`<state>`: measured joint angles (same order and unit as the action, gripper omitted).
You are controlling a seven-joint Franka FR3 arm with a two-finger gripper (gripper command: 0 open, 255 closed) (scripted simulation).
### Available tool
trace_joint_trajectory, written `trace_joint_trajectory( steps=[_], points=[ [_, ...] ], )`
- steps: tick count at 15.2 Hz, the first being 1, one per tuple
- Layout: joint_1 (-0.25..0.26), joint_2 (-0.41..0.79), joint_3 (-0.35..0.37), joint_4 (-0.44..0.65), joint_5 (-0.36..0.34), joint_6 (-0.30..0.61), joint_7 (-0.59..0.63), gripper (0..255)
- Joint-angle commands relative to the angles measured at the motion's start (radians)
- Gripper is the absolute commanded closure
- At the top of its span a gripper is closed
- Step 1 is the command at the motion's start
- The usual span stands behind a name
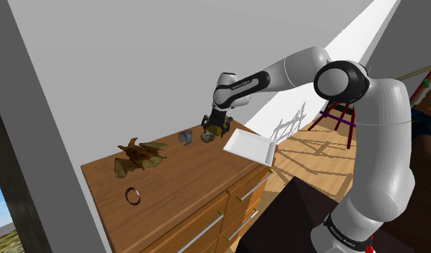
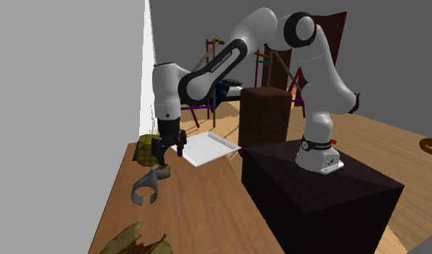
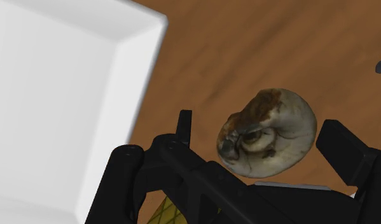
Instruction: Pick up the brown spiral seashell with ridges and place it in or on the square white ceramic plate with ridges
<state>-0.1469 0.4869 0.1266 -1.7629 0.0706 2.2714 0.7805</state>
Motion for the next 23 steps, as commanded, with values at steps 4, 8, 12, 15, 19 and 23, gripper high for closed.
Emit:
trace_joint_trajectory(
  steps=[4,8,12,15,19,23],
  points=[
    [0.000,0.000,0.000,0.000,0.000,0.000,0.000,255],
    [0.000,0.000,0.000,0.000,0.000,0.000,0.000,255],
    [0.000,0.000,0.000,0.000,0.000,0.000,0.000,0],
    [0.300,0.139,-0.180,0.256,-0.295,-0.218,0.549,0],
    [0.421,0.343,-0.264,0.553,-0.377,-0.449,0.756,0],
    [0.412,0.349,-0.267,0.513,-0.381,-0.402,0.760,0]
  ],
)
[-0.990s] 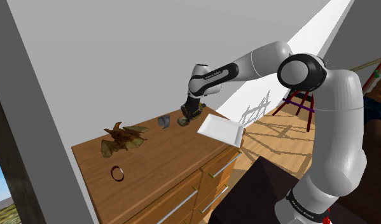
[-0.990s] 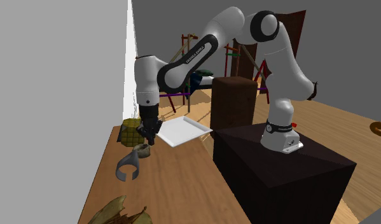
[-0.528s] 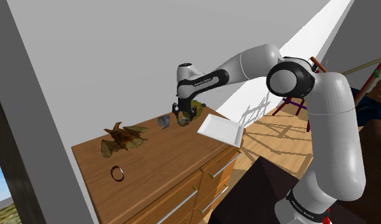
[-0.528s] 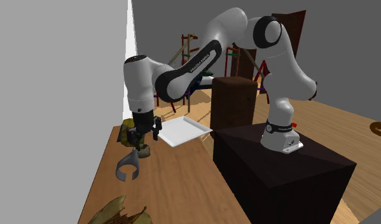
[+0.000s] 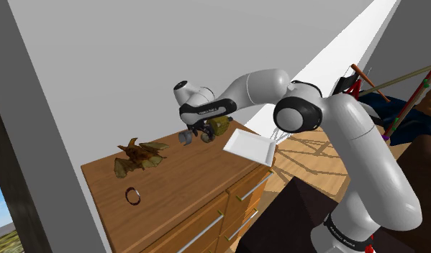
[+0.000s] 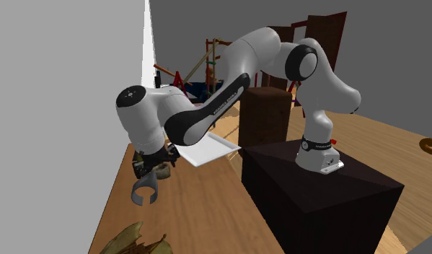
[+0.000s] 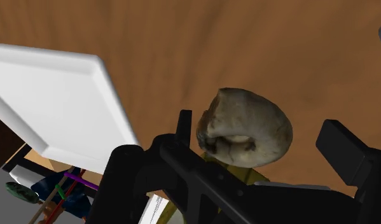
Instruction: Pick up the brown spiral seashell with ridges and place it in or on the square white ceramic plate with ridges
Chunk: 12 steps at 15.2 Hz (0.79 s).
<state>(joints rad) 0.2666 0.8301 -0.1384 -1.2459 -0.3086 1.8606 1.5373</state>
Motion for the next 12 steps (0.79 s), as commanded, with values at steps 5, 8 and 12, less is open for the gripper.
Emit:
trace_joint_trajectory(
  steps=[5,8,12],
  points=[
    [-0.005,0.010,-0.003,-0.017,-0.003,0.027,0.005,0],
    [-0.005,0.010,-0.003,-0.017,-0.003,0.027,0.005,0],
    [-0.005,0.010,-0.003,-0.017,-0.003,0.027,0.005,255]
  ],
)
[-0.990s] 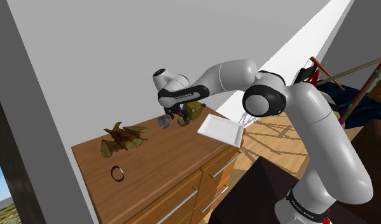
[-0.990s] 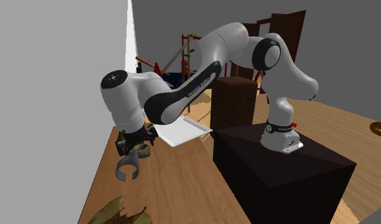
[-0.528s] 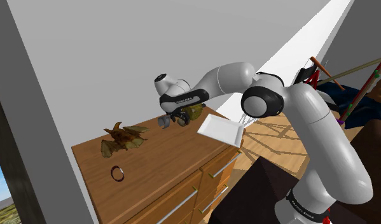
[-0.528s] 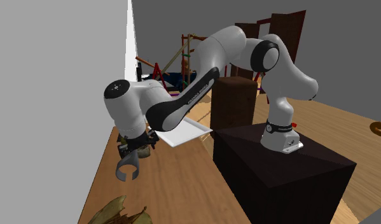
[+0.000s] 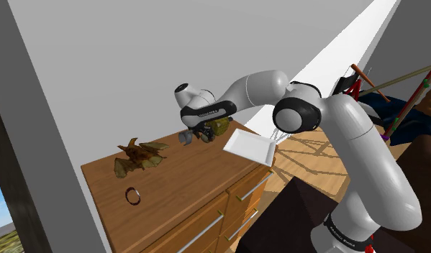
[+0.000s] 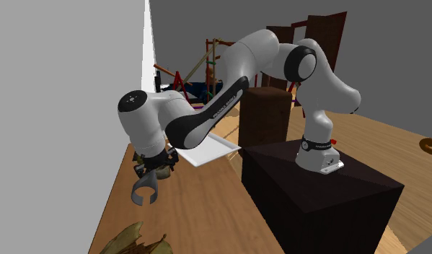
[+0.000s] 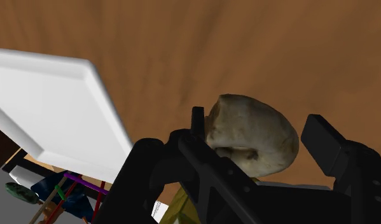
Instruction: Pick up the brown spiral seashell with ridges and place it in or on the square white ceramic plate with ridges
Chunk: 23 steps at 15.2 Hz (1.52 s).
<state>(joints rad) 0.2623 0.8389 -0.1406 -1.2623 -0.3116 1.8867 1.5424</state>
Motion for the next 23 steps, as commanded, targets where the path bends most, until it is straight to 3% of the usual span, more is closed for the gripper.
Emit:
trace_joint_trajectory(
  steps=[1,7,23],
  points=[
    [-0.001,0.001,0.000,0.000,0.000,0.000,0.000,255],
    [-0.001,0.001,0.000,-0.001,0.000,0.001,0.000,255],
    [0.005,-0.089,-0.004,0.060,0.003,-0.142,-0.050,255]
  ],
)
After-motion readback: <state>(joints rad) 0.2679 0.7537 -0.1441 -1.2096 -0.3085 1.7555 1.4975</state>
